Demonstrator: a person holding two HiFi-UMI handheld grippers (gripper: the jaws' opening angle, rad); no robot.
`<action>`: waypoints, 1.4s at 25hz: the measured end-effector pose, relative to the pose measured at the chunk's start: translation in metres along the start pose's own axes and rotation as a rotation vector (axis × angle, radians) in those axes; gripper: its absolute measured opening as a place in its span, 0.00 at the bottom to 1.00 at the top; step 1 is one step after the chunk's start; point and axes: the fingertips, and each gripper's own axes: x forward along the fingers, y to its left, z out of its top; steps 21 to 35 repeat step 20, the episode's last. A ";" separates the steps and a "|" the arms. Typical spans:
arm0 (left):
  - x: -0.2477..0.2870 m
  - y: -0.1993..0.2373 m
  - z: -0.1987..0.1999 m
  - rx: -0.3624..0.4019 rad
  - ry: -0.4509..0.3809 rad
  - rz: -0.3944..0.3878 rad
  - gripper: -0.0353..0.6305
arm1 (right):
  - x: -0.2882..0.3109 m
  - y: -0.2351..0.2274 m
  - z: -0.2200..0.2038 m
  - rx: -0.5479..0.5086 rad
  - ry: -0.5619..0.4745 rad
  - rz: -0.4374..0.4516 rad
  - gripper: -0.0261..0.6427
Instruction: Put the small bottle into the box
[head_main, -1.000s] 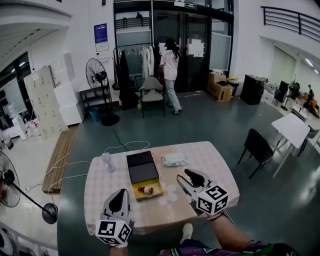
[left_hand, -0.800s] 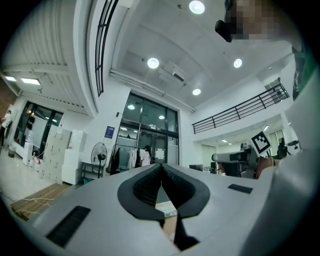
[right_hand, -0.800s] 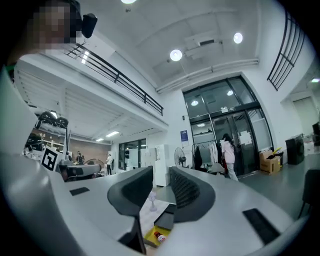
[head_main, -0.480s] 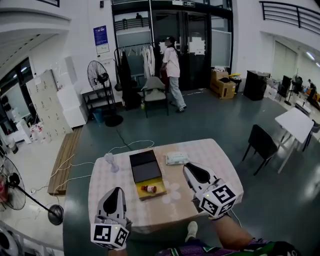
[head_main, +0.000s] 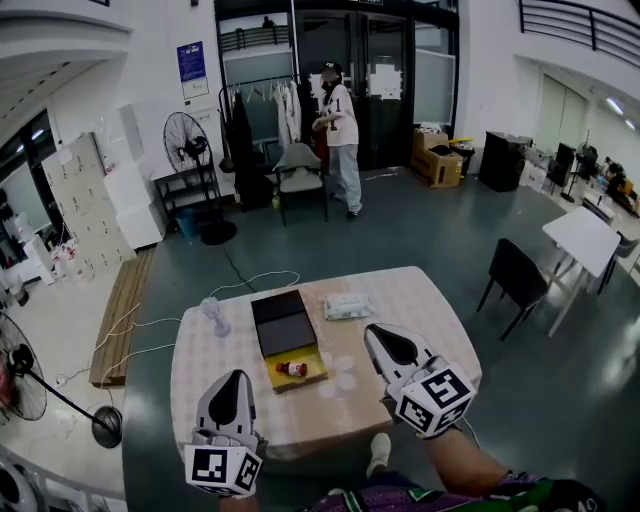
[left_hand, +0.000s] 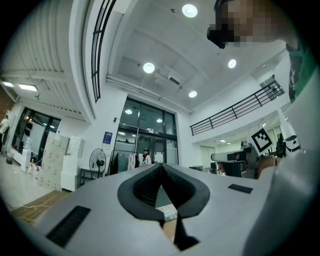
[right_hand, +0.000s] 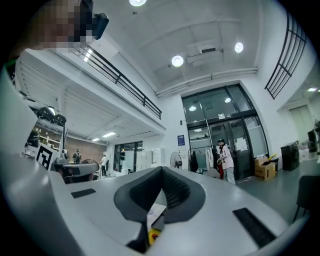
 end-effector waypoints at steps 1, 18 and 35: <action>0.000 -0.001 -0.002 0.000 0.001 -0.005 0.09 | 0.000 0.000 0.000 0.003 0.002 -0.002 0.05; -0.011 0.002 -0.005 -0.020 0.009 0.004 0.09 | -0.002 0.009 -0.009 0.014 0.016 0.012 0.05; -0.011 0.004 -0.004 -0.020 0.007 0.001 0.09 | 0.000 0.011 -0.010 0.007 0.017 0.012 0.05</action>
